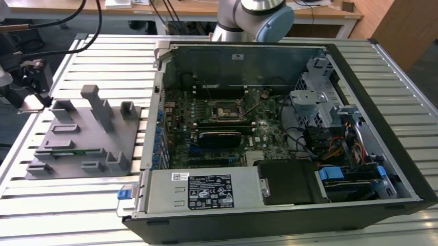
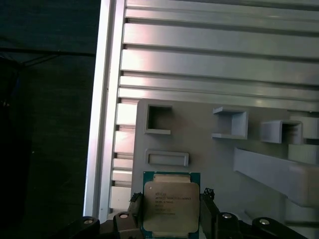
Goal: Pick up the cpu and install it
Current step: 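Pick up the cpu and move it towards the insertion slot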
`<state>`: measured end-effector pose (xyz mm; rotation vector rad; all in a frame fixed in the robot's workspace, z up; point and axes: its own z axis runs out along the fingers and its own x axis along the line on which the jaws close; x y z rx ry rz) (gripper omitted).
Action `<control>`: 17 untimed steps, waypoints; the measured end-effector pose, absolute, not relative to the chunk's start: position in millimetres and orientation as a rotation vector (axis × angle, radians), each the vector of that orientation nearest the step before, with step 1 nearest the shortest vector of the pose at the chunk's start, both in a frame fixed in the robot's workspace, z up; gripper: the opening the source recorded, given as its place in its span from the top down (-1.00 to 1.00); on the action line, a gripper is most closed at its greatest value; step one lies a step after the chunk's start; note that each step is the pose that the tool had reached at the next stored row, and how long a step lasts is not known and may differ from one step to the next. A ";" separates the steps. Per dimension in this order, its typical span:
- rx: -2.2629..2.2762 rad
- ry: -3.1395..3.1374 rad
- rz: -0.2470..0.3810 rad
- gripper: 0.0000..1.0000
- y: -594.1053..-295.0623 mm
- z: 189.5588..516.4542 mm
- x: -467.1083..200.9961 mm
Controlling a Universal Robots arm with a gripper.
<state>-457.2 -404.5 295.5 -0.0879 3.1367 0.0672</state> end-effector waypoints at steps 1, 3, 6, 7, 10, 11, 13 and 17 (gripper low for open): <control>-0.088 3.137 0.067 -0.08 -404.5 296.9 -457.2; -0.088 3.137 0.067 -0.08 -404.5 300.0 -457.2; -0.088 3.137 0.067 -0.08 -404.5 305.1 -457.2; -0.088 3.137 0.067 -0.08 -404.5 306.8 -457.2; -0.088 3.137 0.067 -0.08 -404.5 311.4 -457.2; -0.088 3.137 0.067 -0.08 -404.5 312.8 -457.2; -0.088 3.137 0.067 -0.08 -404.5 315.4 -457.2; -0.088 3.137 0.067 -0.08 -404.5 320.4 -457.2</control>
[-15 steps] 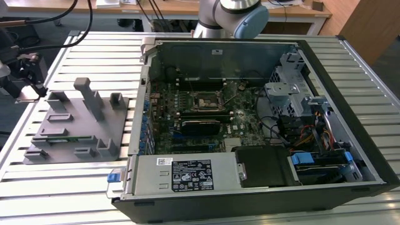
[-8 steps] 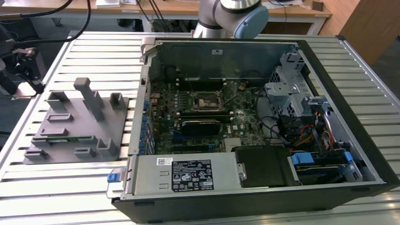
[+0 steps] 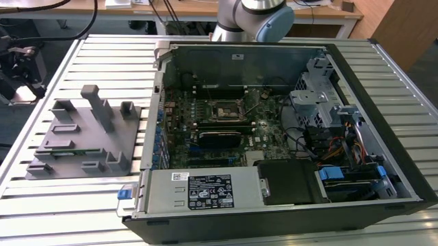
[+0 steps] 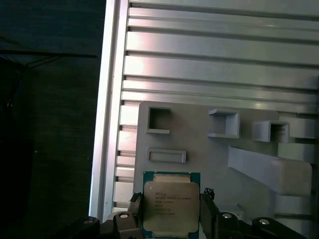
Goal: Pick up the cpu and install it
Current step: 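Pick up the cpu and move it towards the insertion slot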
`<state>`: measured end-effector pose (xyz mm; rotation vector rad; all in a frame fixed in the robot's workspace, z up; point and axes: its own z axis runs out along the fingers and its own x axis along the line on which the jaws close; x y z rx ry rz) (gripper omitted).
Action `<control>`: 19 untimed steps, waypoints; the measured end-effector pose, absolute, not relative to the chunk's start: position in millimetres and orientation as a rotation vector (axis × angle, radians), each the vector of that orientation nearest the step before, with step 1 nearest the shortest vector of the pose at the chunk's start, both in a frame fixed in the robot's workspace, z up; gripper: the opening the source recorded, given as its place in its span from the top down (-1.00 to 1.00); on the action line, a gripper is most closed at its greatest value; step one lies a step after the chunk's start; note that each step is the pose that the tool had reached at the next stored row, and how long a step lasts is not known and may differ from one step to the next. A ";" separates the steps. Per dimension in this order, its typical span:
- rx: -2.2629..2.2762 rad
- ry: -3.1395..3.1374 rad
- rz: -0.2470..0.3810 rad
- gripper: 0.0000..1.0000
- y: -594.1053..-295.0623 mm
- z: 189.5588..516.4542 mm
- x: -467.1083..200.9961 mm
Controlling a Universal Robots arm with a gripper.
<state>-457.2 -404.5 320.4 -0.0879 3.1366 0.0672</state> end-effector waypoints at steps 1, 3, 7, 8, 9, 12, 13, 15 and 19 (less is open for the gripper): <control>-0.088 3.137 0.067 -0.08 -404.5 321.6 -457.2; -0.088 3.136 0.067 -0.08 -404.5 323.6 -457.2; -0.088 3.136 0.067 -0.08 -404.5 327.3 -457.2; -0.088 3.136 0.067 -0.08 -404.5 328.0 -457.2; -0.088 3.136 0.067 -0.08 -404.5 328.5 -457.3; -0.088 3.135 0.067 -0.08 -404.5 330.0 -457.3; -0.088 3.135 0.067 -0.08 -404.5 330.3 -457.4; -0.088 3.134 0.067 -0.08 -404.5 331.1 -457.4; -0.088 3.134 0.067 -0.08 -404.5 332.9 -457.4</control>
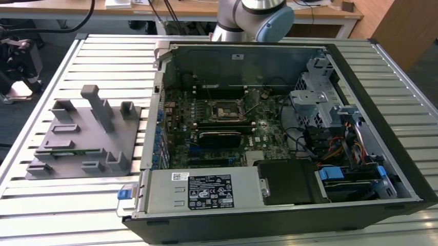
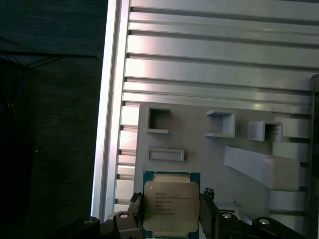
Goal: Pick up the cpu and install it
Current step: 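Pick up the cpu and move it towards the insertion slot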
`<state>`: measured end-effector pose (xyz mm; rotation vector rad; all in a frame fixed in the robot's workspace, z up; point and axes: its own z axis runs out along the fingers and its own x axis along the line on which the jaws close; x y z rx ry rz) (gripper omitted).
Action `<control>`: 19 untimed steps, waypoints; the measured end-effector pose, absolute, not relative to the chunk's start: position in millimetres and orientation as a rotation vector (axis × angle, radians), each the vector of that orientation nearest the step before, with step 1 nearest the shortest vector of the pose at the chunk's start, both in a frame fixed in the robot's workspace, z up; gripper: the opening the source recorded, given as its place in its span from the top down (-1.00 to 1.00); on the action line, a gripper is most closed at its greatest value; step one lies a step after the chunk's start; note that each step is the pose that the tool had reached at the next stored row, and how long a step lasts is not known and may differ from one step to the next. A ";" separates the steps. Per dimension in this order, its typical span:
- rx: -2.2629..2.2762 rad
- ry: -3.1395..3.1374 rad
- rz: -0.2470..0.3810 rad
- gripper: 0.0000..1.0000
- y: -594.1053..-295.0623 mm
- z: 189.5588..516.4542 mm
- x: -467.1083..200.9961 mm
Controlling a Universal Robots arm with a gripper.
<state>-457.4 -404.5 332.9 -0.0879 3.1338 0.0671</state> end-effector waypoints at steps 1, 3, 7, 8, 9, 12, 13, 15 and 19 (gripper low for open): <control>-0.088 3.134 0.067 -0.08 -404.5 333.4 -457.4; -0.088 3.133 0.067 -0.08 -404.5 334.3 -457.4; -0.088 3.133 0.067 -0.08 -404.5 336.2 -457.4; -0.088 3.133 0.067 -0.08 -404.5 336.7 -457.4; -0.088 3.133 0.067 -0.08 -404.5 337.3 -457.4; -0.088 3.133 0.067 -0.08 -404.5 340.1 -457.4; -0.088 3.133 0.067 -0.08 -404.5 341.4 -457.4; -0.088 3.133 0.067 -0.08 -404.5 343.9 -457.4; -0.088 3.133 0.067 -0.08 -404.5 348.7 -457.4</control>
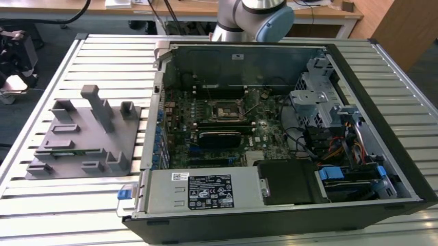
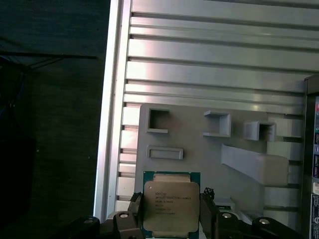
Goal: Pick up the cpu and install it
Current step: 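Pick up the cpu and move it towards the insertion slot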
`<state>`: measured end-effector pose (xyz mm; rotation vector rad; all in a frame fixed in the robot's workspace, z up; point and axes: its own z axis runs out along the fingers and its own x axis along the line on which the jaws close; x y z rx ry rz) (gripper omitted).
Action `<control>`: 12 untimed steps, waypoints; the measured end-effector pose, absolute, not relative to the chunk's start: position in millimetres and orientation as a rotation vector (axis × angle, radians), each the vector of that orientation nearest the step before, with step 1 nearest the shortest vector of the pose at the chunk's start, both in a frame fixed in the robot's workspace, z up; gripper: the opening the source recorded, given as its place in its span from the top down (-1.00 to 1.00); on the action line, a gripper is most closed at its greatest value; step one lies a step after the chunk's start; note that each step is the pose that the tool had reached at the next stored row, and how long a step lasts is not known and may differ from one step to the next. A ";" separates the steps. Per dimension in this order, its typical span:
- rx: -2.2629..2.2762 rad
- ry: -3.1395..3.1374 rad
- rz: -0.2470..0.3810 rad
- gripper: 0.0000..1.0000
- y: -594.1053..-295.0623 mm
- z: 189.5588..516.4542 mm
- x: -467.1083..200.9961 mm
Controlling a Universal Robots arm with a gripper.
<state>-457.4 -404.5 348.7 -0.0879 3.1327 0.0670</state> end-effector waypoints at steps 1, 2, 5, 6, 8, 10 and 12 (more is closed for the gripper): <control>-0.088 3.133 0.067 -0.08 -404.5 350.0 -457.4; -0.088 3.133 0.067 -0.08 -404.5 351.2 -457.4; -0.088 3.132 0.067 -0.08 -404.5 354.4 -457.4; -0.088 3.132 0.067 -0.08 -404.5 355.3 -457.4; -0.088 3.132 0.067 -0.08 -404.5 357.3 -457.4; -0.088 3.132 0.067 -0.08 -404.5 359.2 -457.4; -0.088 3.132 0.067 -0.08 -404.4 361.0 -457.4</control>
